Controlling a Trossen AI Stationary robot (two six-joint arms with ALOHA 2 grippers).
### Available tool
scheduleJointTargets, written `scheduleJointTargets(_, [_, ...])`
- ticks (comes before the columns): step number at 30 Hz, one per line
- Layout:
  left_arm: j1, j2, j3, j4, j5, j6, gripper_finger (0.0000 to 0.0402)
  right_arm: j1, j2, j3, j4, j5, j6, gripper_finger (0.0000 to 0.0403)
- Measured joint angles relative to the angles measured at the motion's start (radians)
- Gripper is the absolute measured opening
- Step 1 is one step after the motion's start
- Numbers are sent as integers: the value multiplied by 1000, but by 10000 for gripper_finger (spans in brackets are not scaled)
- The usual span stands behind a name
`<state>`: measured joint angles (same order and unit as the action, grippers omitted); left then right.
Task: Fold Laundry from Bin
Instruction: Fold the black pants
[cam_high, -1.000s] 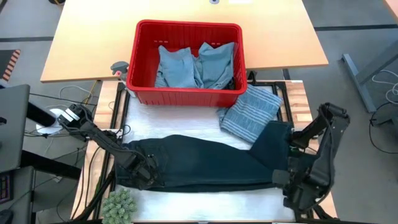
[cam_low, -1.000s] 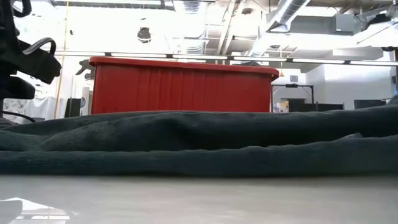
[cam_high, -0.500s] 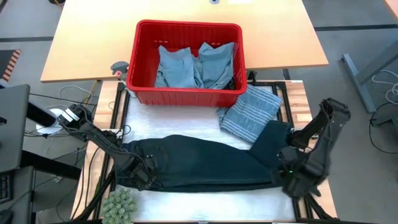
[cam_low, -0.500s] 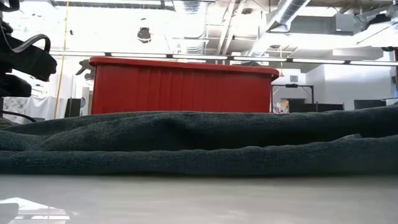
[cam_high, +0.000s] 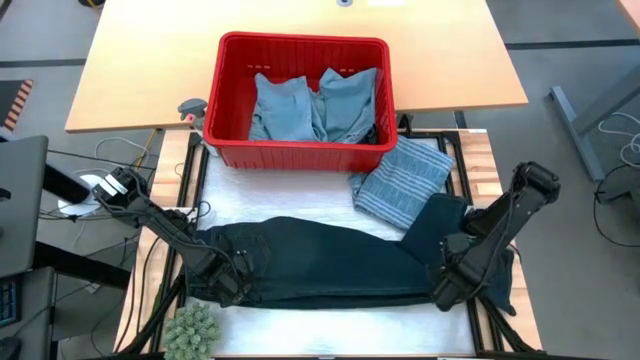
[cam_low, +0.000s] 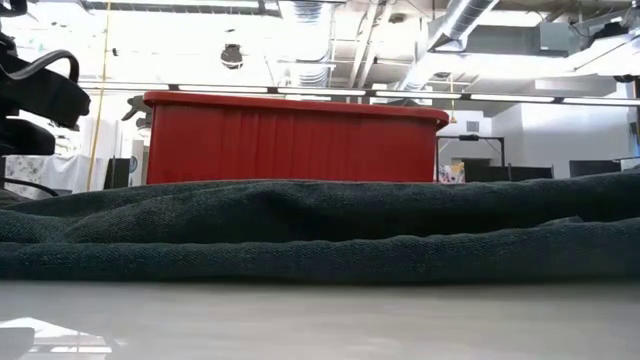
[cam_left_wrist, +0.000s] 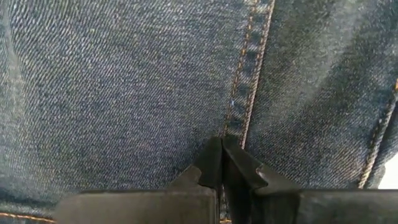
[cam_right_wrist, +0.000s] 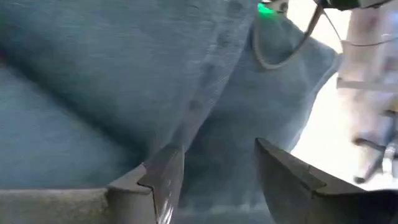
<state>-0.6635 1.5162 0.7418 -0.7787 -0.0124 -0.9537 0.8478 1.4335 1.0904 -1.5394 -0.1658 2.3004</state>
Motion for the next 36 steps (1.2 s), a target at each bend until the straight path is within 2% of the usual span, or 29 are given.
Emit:
scheduleJointTargets(4, [-13,0,1,-9,-9,31,0,-14,1,-69,50,-22,14,220])
scheduleJointTargets(18, [-34,0,1,-22,-9,52,0,-96,-7,-184,70,43,29,220])
scheduleJointTargets(27, [-34,0,1,-22,-13,62,0,-116,-7,-336,343,62,37,209])
scheduleJointTargets(30, [-34,0,1,-22,-12,63,0,-116,-7,-333,334,62,47,172])
scheduleJointTargets(32, [-34,0,1,-22,-12,63,0,-114,-7,-310,296,63,49,122])
scheduleJointTargets(34, [-34,0,1,-23,-12,64,0,-108,-7,-269,234,72,48,53])
scheduleJointTargets(36, [-34,0,1,-22,-13,64,0,-105,-7,-219,155,89,42,24])
